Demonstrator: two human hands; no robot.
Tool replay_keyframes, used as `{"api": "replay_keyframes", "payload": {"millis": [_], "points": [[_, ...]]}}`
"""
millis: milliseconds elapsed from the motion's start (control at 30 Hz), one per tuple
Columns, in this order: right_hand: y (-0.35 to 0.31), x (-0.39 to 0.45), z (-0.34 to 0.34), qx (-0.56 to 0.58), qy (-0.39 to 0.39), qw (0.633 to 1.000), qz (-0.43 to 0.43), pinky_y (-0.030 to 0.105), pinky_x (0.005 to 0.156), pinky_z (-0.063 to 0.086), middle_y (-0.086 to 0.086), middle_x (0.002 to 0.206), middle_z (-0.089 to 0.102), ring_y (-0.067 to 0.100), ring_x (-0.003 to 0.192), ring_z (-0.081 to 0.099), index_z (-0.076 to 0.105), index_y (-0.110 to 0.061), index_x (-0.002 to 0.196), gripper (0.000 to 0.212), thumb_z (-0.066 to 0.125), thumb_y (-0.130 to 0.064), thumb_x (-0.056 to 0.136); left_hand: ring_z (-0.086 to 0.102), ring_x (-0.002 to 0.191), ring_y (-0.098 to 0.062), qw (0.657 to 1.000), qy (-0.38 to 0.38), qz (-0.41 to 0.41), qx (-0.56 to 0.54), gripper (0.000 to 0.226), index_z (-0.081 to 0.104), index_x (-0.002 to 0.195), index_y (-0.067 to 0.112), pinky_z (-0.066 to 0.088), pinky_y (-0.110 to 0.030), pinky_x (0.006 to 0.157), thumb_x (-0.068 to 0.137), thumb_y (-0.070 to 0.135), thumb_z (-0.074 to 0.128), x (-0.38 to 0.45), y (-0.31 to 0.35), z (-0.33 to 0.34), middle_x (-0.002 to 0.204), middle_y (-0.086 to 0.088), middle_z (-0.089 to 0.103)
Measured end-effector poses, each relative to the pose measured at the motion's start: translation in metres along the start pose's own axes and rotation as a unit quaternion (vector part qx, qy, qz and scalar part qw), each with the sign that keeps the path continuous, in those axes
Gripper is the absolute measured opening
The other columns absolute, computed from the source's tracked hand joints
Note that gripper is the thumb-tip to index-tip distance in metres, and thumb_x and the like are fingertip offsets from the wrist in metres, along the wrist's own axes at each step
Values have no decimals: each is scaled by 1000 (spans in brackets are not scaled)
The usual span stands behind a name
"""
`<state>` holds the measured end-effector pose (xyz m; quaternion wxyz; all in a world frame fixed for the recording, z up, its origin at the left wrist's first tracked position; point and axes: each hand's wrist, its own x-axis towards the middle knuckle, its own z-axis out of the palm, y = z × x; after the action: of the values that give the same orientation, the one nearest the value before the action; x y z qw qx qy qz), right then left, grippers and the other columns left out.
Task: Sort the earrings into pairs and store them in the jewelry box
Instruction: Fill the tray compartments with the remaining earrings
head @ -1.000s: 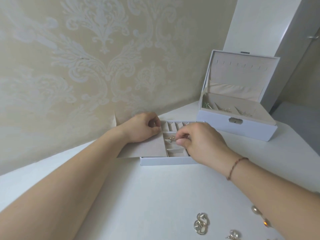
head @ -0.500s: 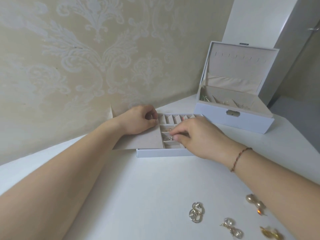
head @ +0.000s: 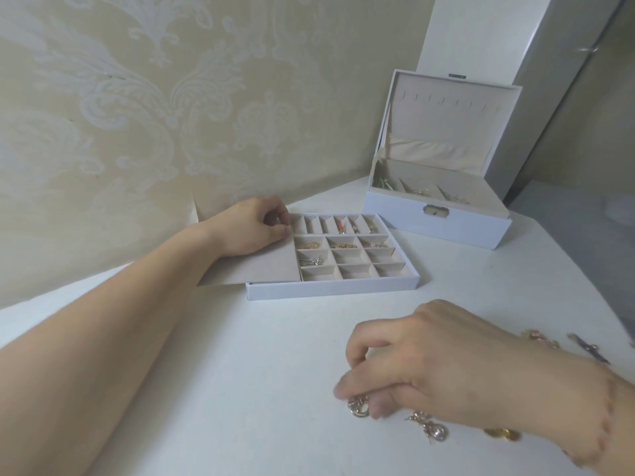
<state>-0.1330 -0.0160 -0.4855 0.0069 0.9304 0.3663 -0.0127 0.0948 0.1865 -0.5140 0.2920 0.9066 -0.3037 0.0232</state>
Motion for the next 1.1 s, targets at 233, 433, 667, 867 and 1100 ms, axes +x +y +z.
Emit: {"api": "replay_keyframes", "payload": {"millis": [233,433,667,867,1100], "points": [[1,7,3,107,-35,993,47,15,63,38,-19,102,54,0,73,49,61,-42,101,16,59,-49,87,48,66,-3,1000,0,5,1,6,61,97,20,37,-16,63,90,20,61,-1,0,-1,75,9,53],[9,10,-9,227,-69,969,63,23,79,46,-11,91,62,5,88,59,69,-31,90,9,70,-37,84,48,67,-3,1000,6,8,-2,7,62,96,20,37,-17,62,90,21,61,0,-1,1,75,9,52],[83,47,-10,277,208,897,273,17,61,43,0,77,69,5,66,57,70,-26,71,11,79,-24,77,48,67,-4,1000,7,7,-4,6,62,96,19,38,-18,65,90,21,61,0,-1,1,76,8,53],[101,74,4,192,145,922,303,14,53,36,-1,80,67,-3,52,49,71,-23,81,9,77,-29,79,48,66,-3,1000,5,6,-7,7,61,97,20,38,-16,62,90,21,61,0,0,1,76,9,53],[103,76,3,210,141,925,284,6,50,37,6,86,68,-8,46,47,71,-20,83,9,77,-26,80,48,66,-3,1000,5,3,-7,6,61,97,21,37,-15,61,90,21,61,0,-1,1,76,10,53]]}}
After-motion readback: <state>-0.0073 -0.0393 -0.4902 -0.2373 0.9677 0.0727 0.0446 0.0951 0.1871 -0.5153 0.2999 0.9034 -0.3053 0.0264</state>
